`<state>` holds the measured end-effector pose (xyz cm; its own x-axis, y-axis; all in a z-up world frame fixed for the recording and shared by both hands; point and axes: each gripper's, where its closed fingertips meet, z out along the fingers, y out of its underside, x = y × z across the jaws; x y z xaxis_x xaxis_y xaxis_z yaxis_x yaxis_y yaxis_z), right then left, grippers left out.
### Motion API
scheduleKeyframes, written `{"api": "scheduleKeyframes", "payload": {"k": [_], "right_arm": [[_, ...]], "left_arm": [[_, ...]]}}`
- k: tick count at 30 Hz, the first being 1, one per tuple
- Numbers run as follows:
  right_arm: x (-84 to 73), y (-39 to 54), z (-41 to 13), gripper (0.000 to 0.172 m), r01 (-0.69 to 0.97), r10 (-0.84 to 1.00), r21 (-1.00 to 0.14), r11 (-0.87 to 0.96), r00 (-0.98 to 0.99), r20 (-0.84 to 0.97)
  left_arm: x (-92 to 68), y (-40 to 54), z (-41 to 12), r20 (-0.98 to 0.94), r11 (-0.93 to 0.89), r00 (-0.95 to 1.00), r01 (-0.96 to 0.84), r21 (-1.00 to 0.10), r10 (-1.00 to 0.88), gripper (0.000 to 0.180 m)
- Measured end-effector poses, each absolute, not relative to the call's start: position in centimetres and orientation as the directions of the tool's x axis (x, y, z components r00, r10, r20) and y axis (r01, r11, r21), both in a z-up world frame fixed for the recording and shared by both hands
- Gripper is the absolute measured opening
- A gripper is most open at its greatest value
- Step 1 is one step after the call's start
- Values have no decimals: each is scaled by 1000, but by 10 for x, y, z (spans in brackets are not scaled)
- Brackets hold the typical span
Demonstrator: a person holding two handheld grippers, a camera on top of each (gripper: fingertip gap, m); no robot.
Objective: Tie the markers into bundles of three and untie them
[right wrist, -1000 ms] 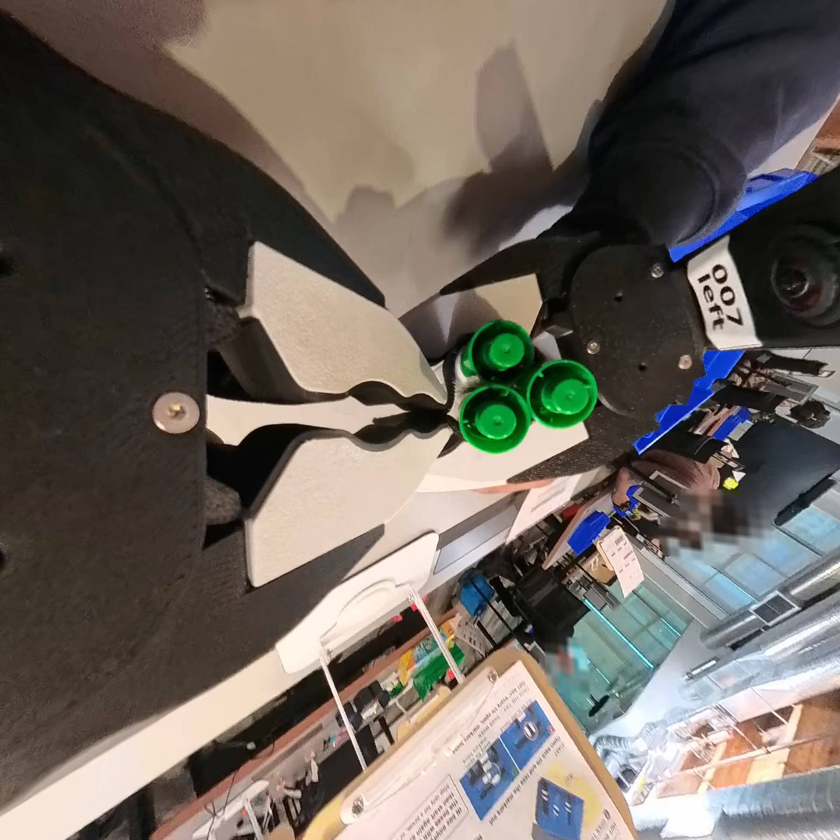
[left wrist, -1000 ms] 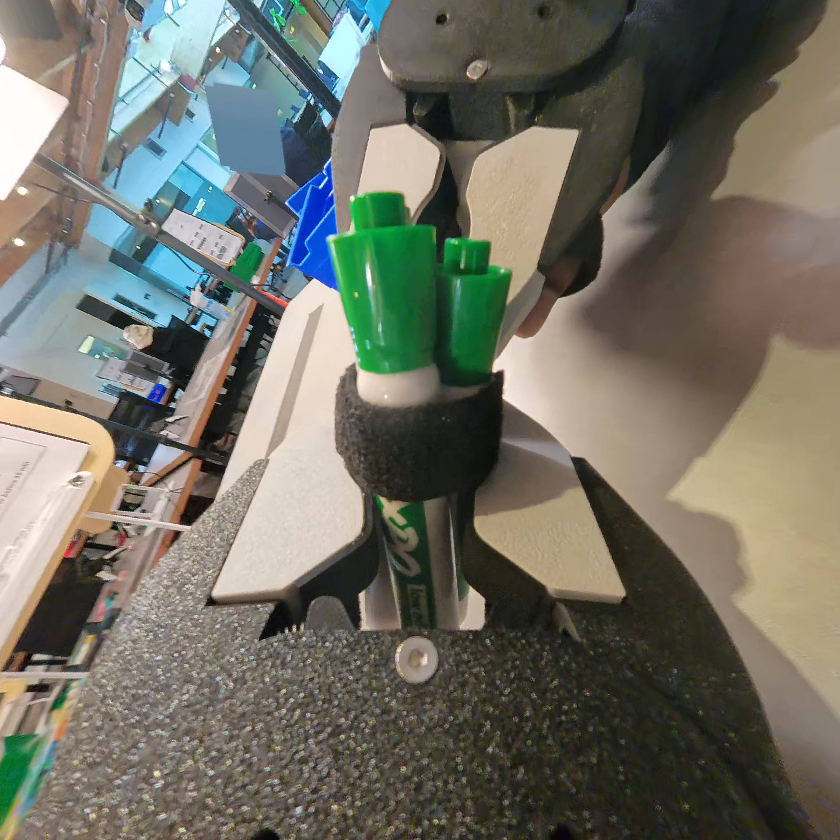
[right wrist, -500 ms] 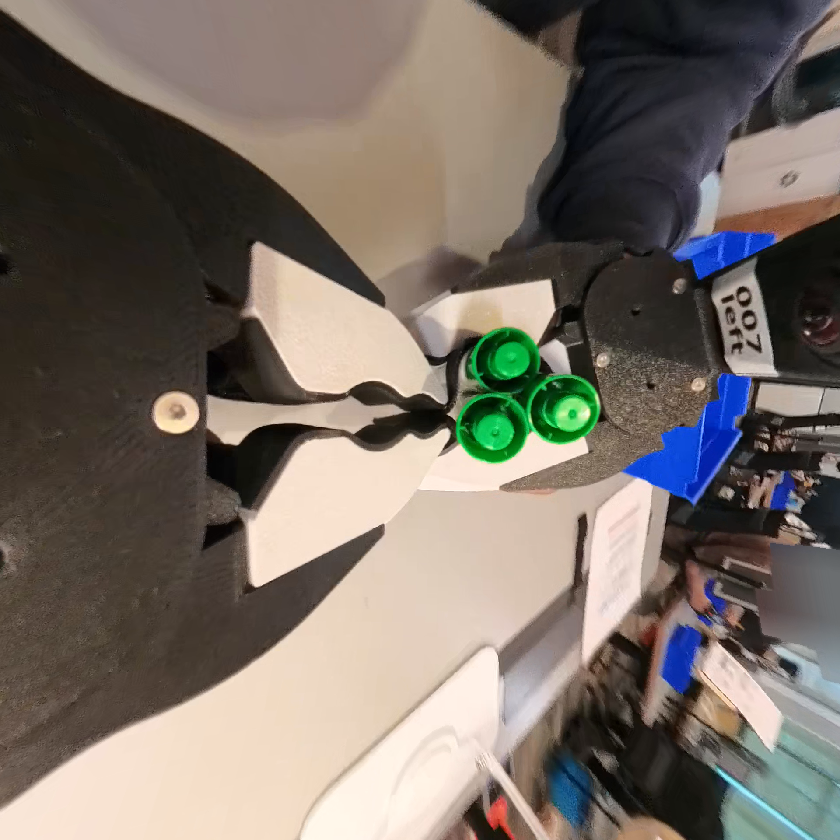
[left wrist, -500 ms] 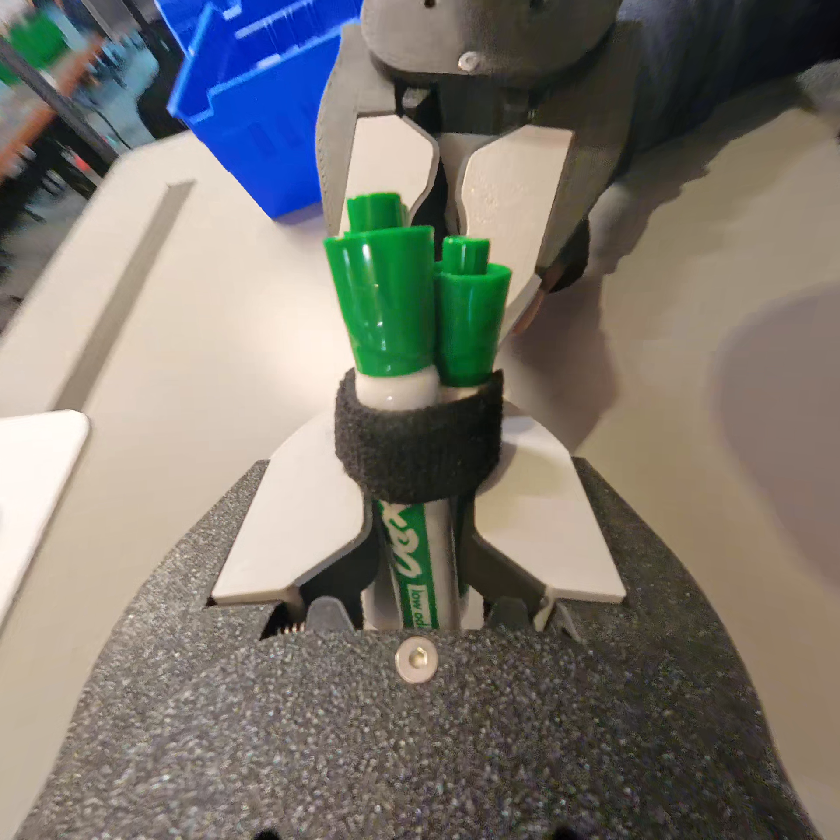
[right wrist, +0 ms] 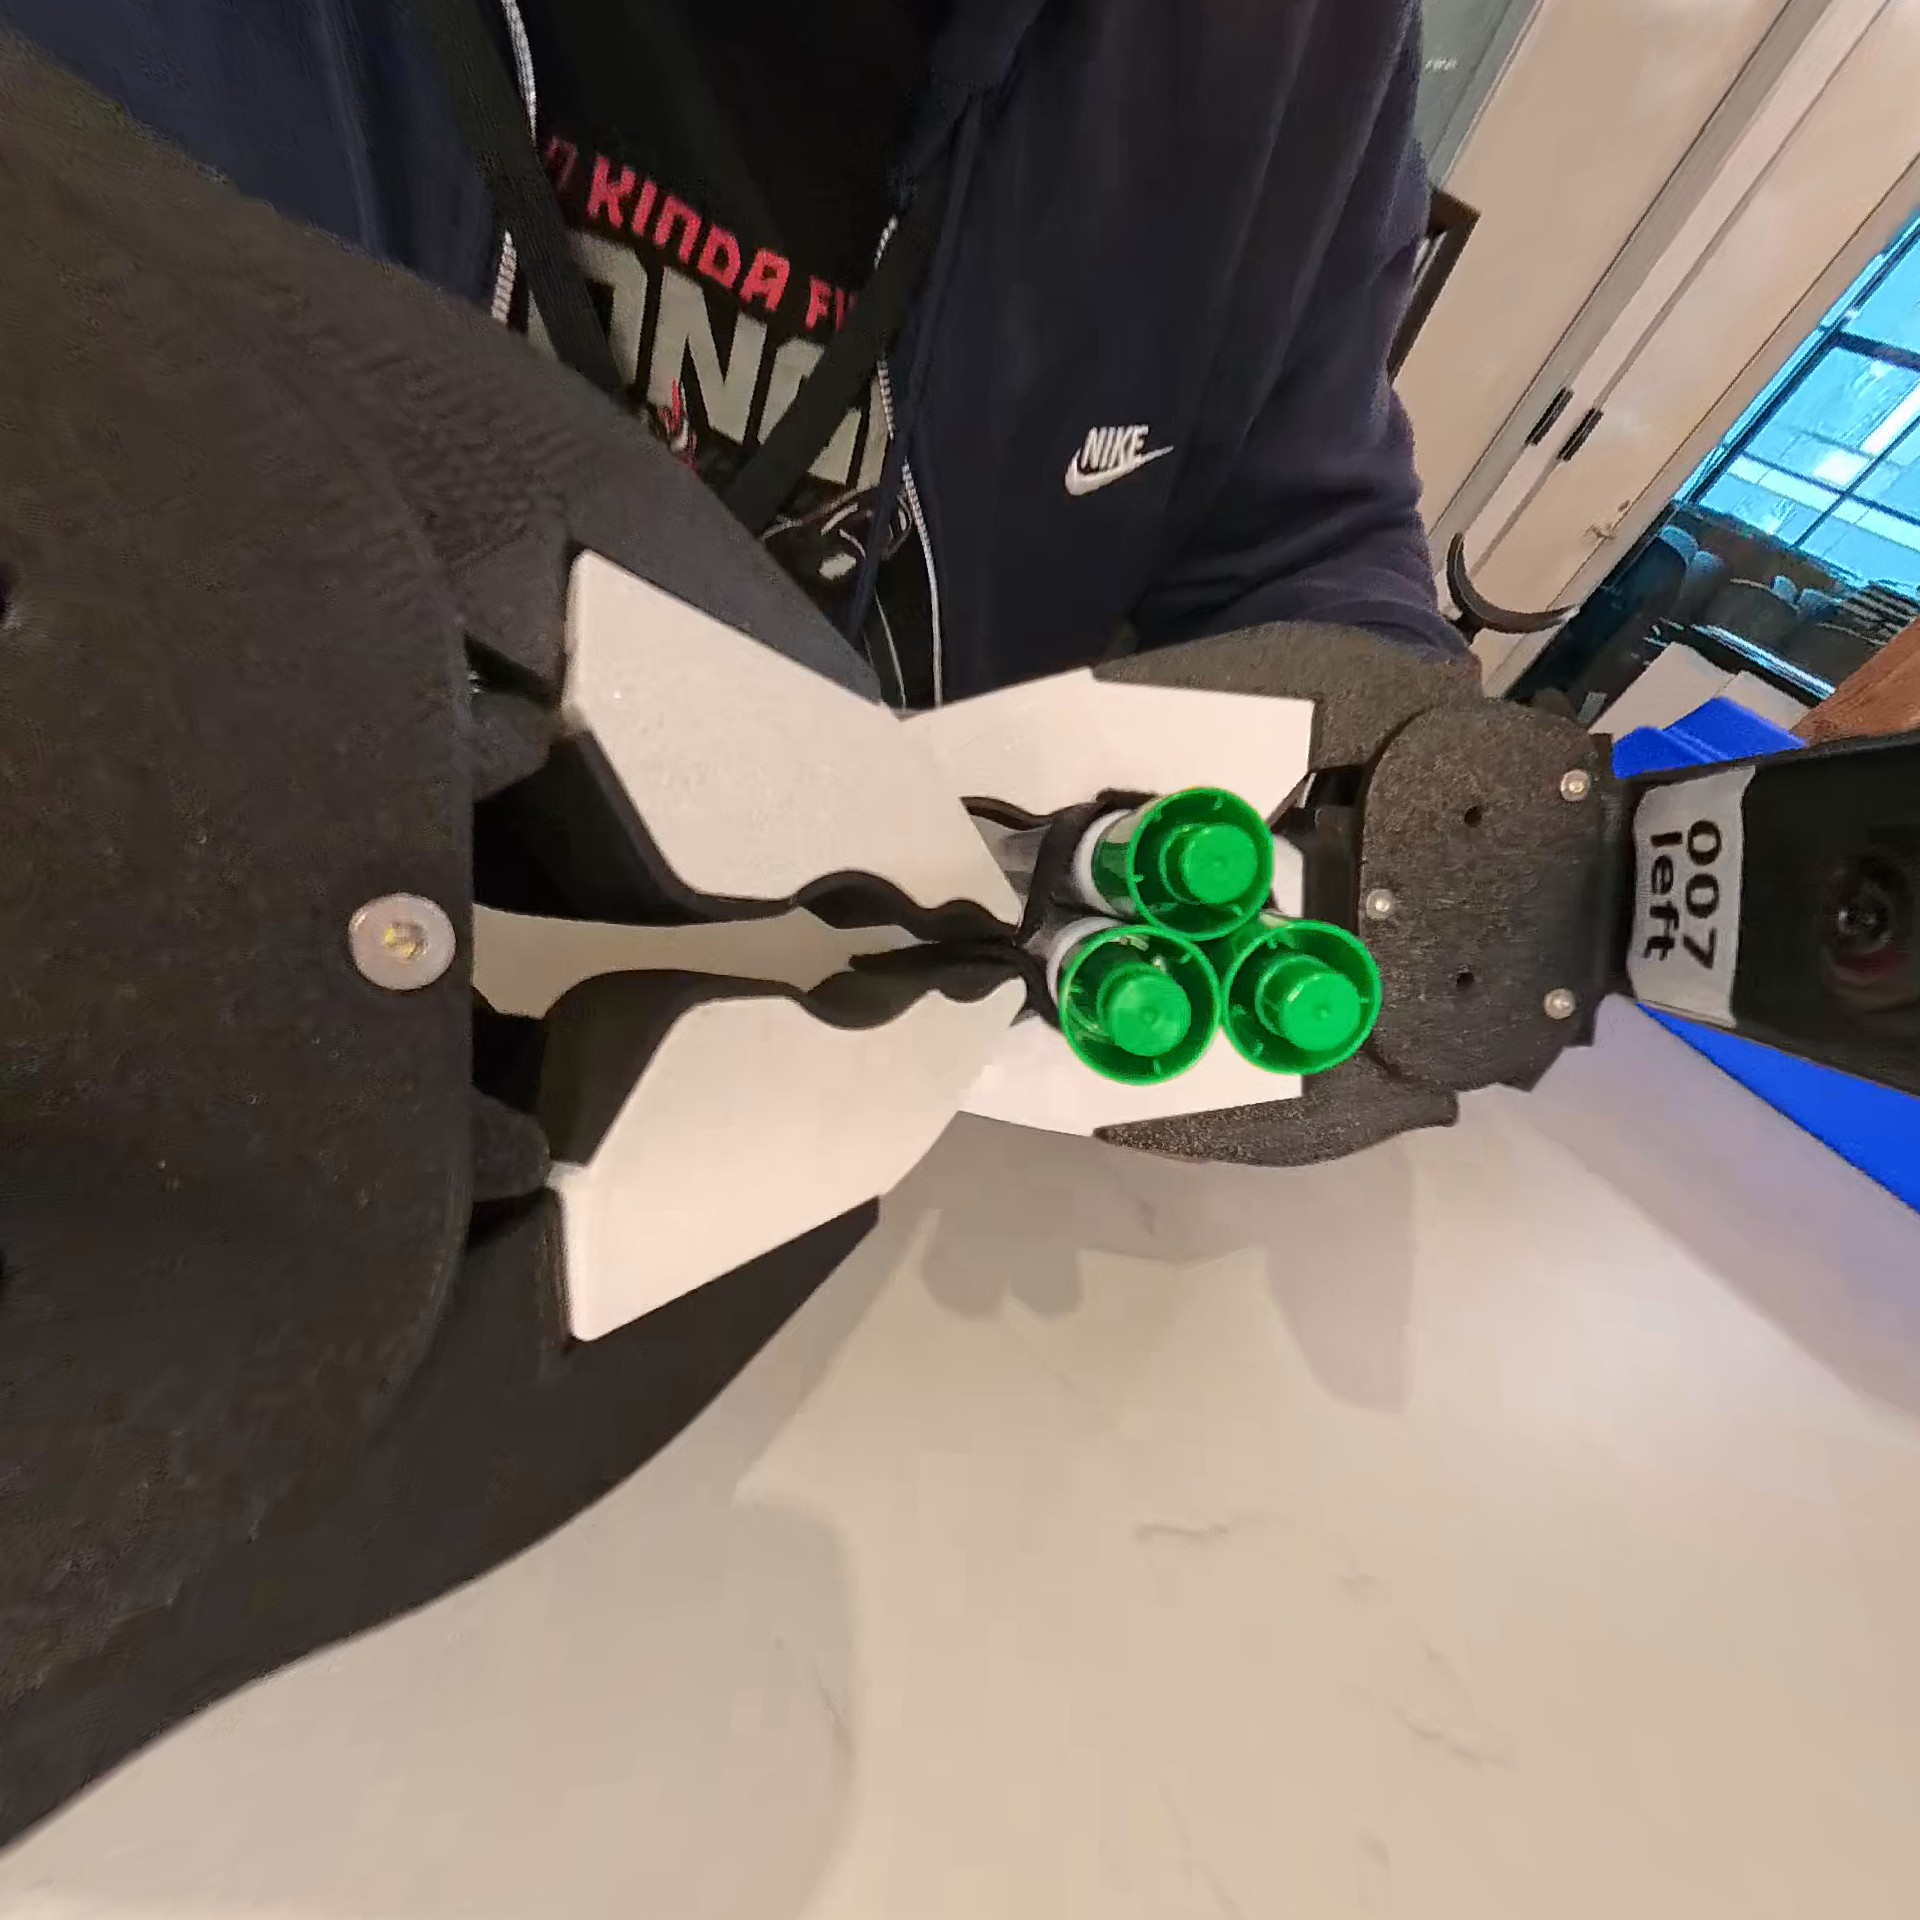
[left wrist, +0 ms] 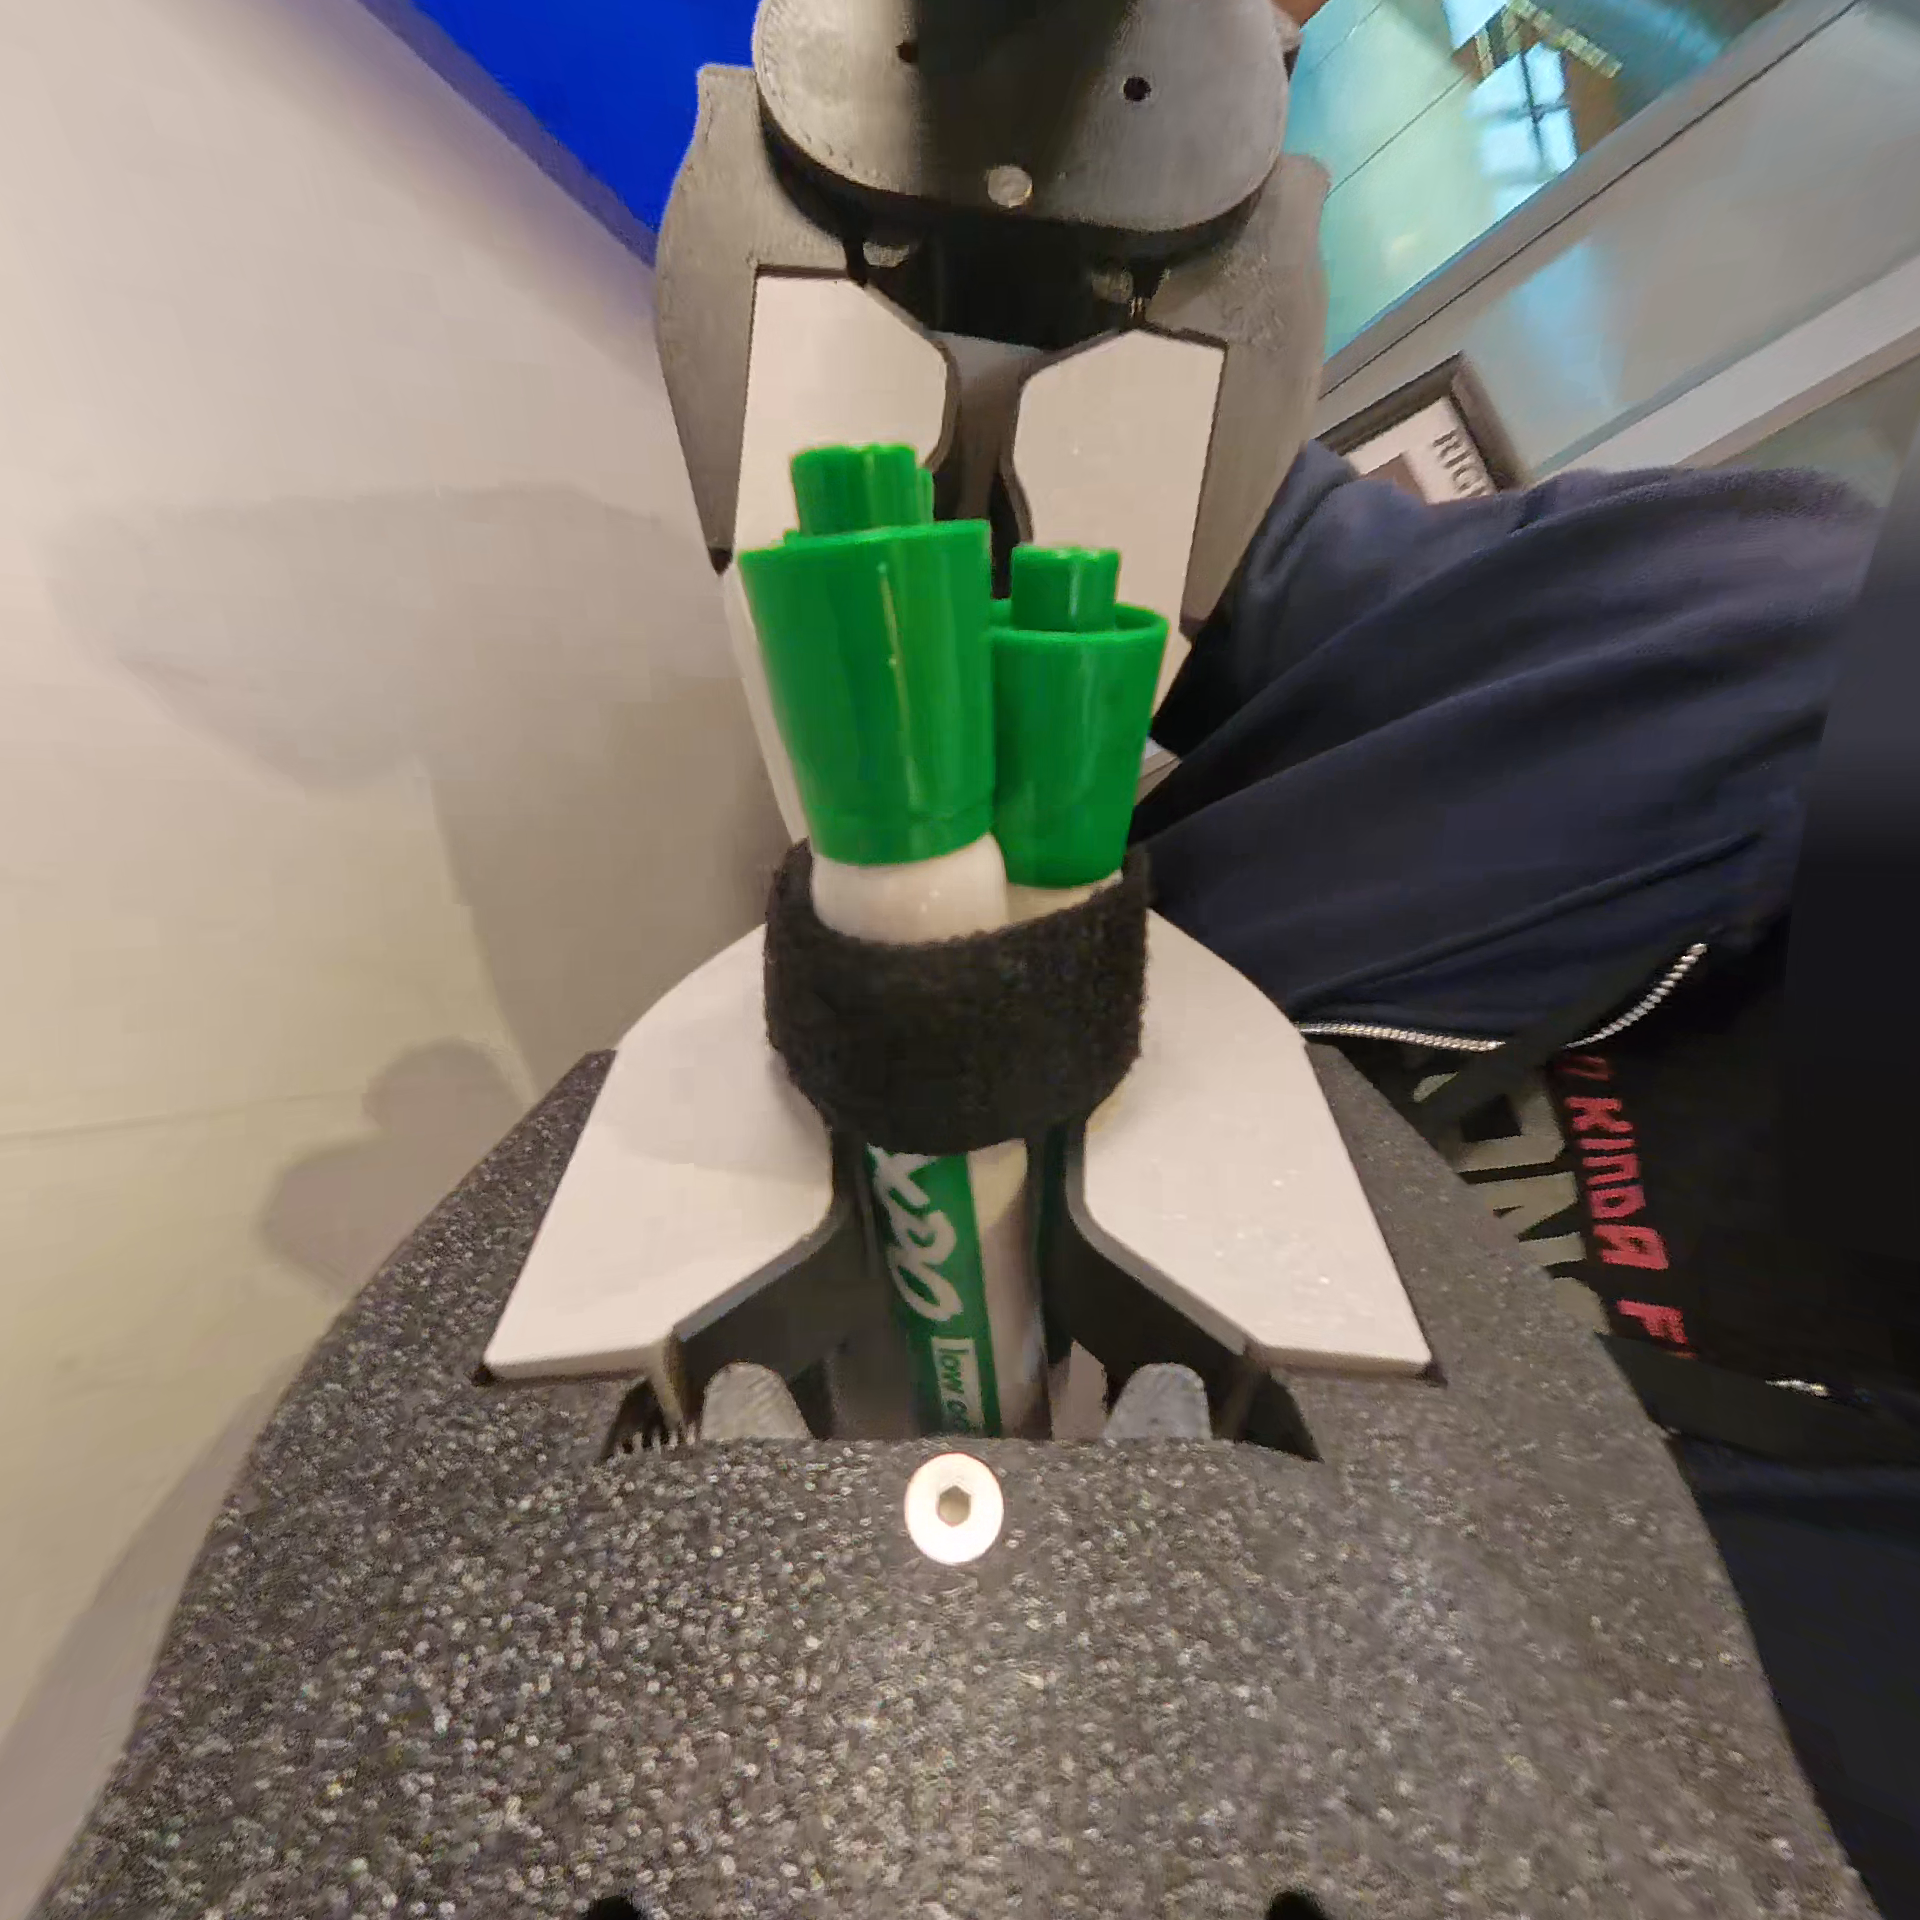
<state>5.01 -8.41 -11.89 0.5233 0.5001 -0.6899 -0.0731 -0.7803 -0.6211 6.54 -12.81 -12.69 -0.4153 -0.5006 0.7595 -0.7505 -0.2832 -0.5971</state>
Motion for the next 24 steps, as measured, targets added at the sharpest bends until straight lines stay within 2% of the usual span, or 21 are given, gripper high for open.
{"api": "scheduleKeyframes", "payload": {"k": [5, 14, 24], "right_arm": [[47, -86, -120, 3, -100, 463, -568, -817, 474, -749], [50, -81, -127, 5, -140, 421, -515, -846, 417, -806], [53, -81, -124, 20, -138, 457, -555, -820, 427, -781]], "left_arm": [[62, -131, -123, 829, -357, -387, -768, -532, -403, 43], [66, -125, -130, 842, -385, -375, -764, -518, -389, 42], [69, -121, -133, 805, -367, -398, -739, -565, -439, 43]]}}
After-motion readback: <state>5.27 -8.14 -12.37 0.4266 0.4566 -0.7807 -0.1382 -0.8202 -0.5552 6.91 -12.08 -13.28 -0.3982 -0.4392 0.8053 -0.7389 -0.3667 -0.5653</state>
